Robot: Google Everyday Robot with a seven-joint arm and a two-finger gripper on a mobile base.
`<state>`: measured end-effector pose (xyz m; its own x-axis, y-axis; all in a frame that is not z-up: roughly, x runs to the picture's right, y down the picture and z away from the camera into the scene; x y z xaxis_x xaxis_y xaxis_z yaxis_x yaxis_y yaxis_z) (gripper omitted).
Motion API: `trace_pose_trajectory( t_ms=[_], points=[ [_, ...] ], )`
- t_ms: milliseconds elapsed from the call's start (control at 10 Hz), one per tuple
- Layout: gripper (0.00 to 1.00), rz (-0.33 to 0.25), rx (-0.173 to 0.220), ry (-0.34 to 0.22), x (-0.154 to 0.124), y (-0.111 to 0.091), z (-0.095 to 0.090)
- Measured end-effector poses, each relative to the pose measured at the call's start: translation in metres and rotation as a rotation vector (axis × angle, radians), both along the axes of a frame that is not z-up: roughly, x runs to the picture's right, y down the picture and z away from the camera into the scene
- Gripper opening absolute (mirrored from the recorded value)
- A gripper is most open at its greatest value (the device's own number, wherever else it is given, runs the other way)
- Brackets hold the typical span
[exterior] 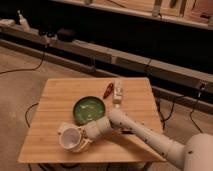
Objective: Place the ceramic cup in the ceramic bowl
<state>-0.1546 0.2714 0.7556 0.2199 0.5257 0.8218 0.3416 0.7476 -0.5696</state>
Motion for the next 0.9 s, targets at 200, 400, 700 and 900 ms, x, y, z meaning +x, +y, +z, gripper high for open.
trace_pose_trajectory(
  t_ms=[200,400,700,900],
  points=[
    [0.25,0.023,0.003,-0.002,0.006,-0.008,0.001],
    [0.06,0.049,0.028,-0.005,0.015,-0.027,-0.003],
    [0.03,0.098,0.046,0.004,0.035,-0.06,-0.008],
    [0.03,0.143,0.062,0.003,0.051,-0.086,-0.011]
  ],
)
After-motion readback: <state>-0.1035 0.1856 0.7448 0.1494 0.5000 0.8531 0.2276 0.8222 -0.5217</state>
